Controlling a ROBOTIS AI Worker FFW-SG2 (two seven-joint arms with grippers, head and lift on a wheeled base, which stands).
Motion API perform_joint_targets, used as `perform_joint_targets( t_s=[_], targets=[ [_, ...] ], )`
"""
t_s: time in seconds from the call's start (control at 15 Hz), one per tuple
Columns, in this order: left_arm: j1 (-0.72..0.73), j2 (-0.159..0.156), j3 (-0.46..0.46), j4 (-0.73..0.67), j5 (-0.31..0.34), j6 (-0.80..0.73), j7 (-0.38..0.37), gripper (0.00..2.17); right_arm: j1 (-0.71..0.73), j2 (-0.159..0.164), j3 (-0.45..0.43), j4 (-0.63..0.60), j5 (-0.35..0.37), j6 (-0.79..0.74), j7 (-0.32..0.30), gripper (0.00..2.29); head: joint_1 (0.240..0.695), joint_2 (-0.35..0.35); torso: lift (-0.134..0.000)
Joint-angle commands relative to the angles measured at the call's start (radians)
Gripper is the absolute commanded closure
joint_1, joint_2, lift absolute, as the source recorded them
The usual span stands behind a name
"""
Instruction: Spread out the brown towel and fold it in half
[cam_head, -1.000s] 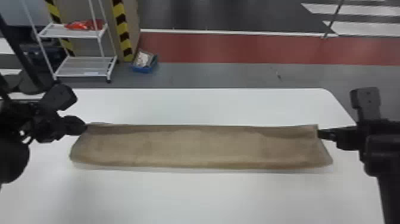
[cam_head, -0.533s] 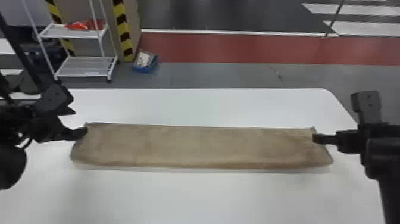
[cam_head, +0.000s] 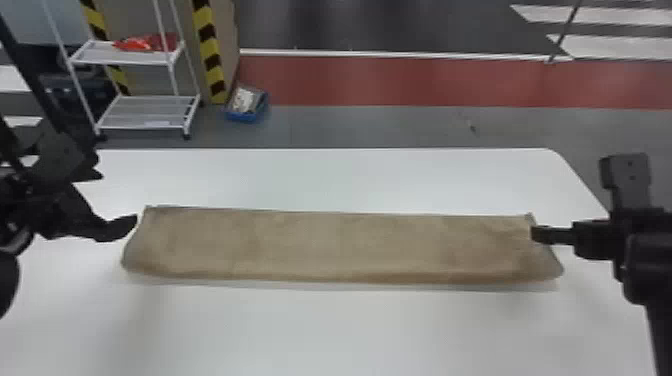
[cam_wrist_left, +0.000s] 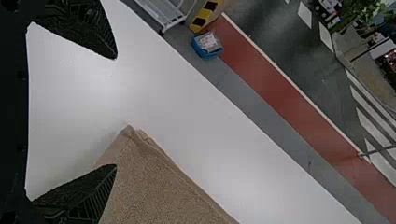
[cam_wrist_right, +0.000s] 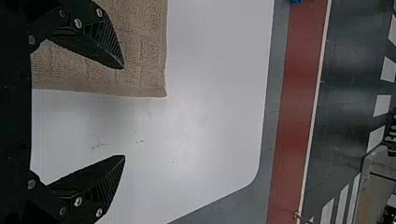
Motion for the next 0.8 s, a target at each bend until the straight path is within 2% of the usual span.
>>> perform_joint_targets(
  t_s=[0.0,0.33,0.73],
  targets=[
    [0.016,0.000,0.011,-0.014,0.003,0.000,0.001,0.05,0.002,0.001,0.000,0.000,-0.004,0.000,0.000,0.24,0.695,-0.041,-0.128],
    [0.047,0.000,0.059,-0.040,0.033,0.003,0.001,0.05,0.004,-0.002,0.000,0.000,-0.005,-0.003,0.000,0.24,0.695,-0.028,-0.128],
    [0.053,0.000,0.063,-0.050,0.040,0.024,0.001,0.05,0.001,-0.003,0.000,0.000,-0.005,-0.003,0.000,0.24,0.695,-0.020,-0.128]
  ],
)
